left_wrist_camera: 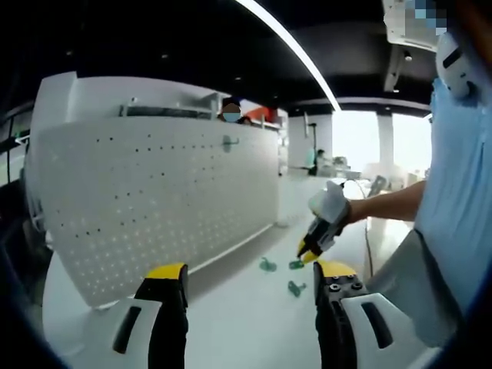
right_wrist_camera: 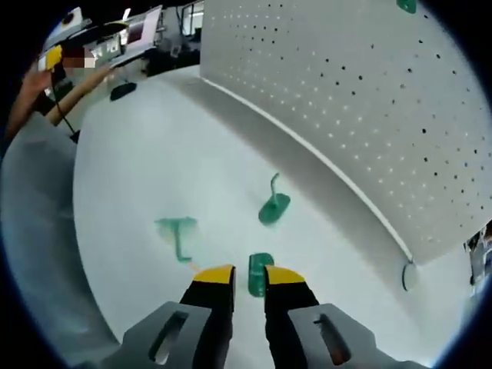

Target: Insert the hook assembly into the mounting plate slot until the hook locks in place.

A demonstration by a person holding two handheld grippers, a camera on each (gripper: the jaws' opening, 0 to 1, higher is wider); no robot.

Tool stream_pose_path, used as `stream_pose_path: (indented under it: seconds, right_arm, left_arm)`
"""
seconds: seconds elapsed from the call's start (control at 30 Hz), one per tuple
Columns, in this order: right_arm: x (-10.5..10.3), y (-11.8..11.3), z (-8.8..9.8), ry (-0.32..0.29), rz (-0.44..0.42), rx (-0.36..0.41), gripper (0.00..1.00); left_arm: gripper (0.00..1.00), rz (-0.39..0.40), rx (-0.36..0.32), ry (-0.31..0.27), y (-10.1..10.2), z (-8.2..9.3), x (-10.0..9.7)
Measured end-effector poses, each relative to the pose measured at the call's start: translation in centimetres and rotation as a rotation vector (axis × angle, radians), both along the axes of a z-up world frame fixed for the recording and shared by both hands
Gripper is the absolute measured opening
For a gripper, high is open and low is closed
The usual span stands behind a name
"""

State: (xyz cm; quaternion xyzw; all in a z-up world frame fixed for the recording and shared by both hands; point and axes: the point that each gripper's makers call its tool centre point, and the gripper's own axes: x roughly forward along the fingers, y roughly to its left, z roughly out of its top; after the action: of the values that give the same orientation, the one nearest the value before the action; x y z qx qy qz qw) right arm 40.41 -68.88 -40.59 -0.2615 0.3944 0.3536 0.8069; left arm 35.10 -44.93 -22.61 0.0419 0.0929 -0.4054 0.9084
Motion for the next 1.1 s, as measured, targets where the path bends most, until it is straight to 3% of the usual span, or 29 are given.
stream_pose_path:
  seconds: [1.1]
  right_arm:
    - [0.73,-0.62,-1.01,0.018,-0.004,-0.075,0.05]
  left_arm:
    - [0.67,0.007,-0.012,0.009,0.34,-0.46,-0.18]
